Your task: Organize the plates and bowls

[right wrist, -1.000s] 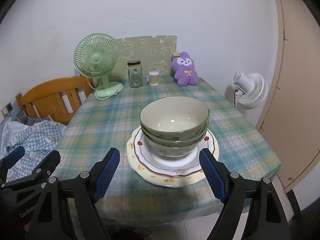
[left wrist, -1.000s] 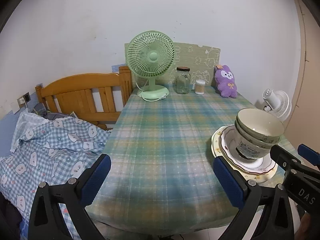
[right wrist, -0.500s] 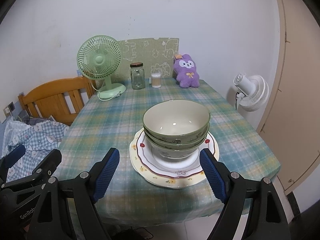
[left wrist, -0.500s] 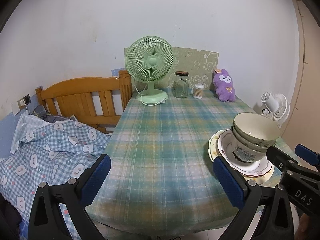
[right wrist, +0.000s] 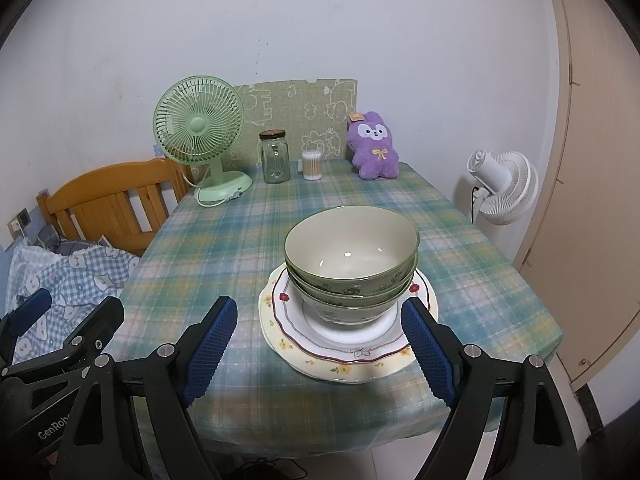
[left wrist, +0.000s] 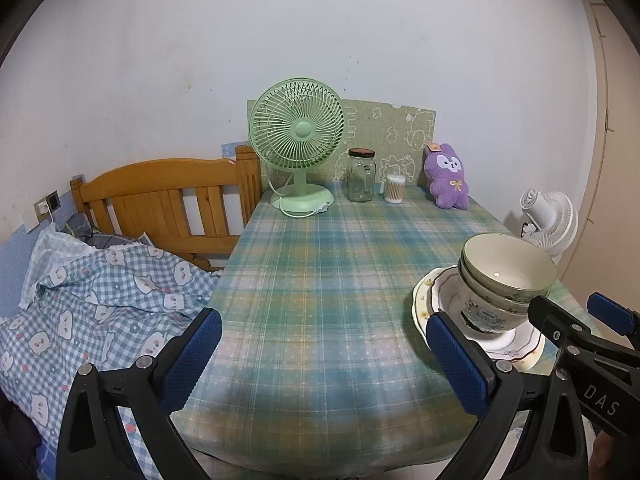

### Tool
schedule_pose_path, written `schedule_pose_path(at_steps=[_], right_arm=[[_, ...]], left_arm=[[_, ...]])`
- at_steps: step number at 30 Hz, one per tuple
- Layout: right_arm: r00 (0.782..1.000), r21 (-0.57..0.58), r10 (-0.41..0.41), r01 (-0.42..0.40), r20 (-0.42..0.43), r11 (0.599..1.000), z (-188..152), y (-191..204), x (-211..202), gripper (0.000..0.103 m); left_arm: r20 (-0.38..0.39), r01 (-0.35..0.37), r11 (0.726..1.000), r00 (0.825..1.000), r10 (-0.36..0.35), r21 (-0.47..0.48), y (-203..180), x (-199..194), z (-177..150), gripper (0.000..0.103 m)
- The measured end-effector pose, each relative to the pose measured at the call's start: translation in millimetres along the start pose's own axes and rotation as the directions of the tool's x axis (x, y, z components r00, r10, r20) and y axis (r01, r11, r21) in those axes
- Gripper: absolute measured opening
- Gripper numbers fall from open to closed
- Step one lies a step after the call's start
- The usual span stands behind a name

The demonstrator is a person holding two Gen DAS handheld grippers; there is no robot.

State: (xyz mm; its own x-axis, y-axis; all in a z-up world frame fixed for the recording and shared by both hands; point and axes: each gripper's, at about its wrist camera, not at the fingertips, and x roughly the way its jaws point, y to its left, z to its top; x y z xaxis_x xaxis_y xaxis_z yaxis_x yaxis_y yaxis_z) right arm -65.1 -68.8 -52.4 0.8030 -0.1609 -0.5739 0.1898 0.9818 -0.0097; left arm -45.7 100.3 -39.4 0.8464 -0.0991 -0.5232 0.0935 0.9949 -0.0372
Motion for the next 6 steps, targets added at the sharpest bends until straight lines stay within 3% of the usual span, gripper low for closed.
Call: schedule_pose_path(at_steps=[6], right_arm=[[1.000,0.002,-0.003,0.003,-0.005,1.000,0.5,-0.3,-0.8,0.086]], left_arm=[[-0.005,0.003,1.000,1.000,-0.003,-0.003,0.4,-0.9,2.3,0.103]])
